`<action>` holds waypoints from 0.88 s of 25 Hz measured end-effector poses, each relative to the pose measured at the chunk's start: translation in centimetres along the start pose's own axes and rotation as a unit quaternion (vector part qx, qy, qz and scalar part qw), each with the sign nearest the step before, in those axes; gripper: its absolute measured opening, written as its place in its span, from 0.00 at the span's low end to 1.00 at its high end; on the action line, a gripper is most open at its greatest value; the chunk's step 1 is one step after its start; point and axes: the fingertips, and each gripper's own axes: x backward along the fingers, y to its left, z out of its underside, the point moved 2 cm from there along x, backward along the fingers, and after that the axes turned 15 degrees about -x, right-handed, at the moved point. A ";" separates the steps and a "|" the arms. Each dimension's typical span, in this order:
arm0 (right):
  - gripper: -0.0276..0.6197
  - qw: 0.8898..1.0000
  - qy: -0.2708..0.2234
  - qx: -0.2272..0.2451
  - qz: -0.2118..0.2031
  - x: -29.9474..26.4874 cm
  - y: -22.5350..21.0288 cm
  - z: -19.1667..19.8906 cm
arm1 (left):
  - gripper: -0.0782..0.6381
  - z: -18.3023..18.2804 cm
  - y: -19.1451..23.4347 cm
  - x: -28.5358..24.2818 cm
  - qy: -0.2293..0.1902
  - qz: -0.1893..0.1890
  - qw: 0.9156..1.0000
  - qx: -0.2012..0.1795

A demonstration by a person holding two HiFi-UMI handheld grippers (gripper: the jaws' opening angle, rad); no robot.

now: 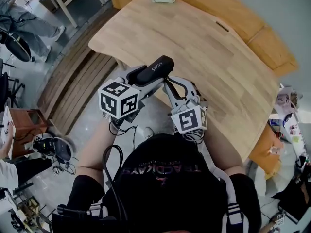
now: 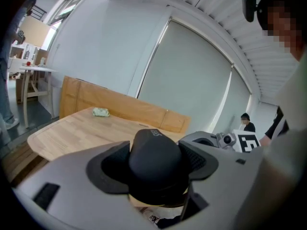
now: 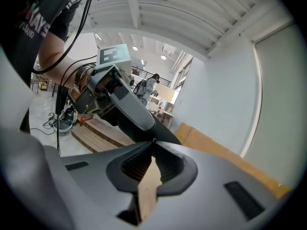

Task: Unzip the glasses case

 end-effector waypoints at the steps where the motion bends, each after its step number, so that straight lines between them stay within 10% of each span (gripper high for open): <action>1: 0.09 1.000 -0.001 -0.006 0.001 0.0 -0.1 0.0 | 0.57 0.0 0.0 0.0 0.000 -0.001 1.000 0.000; 22: 0.07 0.990 0.026 -0.110 -0.085 2.6 -1.8 -0.6 | 0.56 -1.0 -2.4 2.9 -0.095 0.079 0.977 -0.175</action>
